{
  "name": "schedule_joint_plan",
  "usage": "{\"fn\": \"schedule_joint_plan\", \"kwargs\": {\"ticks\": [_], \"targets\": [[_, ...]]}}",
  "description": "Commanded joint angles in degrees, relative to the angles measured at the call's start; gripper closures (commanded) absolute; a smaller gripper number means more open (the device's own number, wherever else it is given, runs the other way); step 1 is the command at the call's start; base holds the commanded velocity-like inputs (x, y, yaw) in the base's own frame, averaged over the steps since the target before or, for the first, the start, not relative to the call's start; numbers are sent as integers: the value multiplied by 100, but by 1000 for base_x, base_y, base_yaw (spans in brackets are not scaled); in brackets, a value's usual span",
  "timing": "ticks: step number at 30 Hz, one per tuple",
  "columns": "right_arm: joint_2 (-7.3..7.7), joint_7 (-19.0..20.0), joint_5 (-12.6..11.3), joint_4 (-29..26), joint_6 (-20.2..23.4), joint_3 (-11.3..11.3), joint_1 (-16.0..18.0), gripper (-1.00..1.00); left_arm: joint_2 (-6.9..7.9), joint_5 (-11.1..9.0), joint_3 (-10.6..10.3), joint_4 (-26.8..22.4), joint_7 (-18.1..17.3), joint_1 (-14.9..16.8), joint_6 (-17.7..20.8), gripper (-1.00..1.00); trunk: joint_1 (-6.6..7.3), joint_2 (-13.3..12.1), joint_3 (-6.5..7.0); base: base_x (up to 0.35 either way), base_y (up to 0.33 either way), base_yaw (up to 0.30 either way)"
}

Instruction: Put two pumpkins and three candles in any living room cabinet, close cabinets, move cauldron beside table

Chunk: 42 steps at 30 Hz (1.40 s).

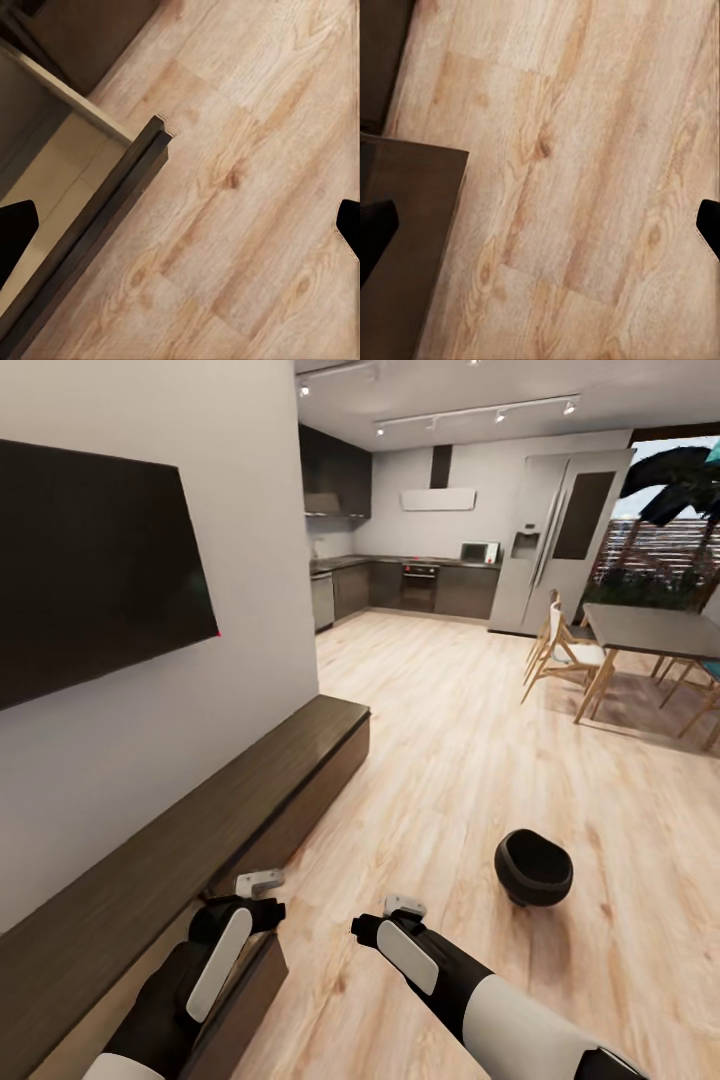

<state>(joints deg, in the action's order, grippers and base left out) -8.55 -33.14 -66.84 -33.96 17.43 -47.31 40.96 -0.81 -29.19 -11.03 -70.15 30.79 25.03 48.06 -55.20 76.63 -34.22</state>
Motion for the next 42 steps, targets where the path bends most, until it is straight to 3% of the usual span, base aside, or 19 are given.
{"fn": "schedule_joint_plan", "kwargs": {"ticks": [1, 42], "targets": [[2, -35, -22, -6, 15, -26, 8, -100, 2, -60, -5, -8, 59, 2, 10, -100, -2, 3, -1, 124, 0, -274], [2, -36, -13, -6, -1, -33, 8, -100, 4, -60, -4, -7, 59, 2, 12, -100, -2, 3, 235, 36, 0, -249]]}}
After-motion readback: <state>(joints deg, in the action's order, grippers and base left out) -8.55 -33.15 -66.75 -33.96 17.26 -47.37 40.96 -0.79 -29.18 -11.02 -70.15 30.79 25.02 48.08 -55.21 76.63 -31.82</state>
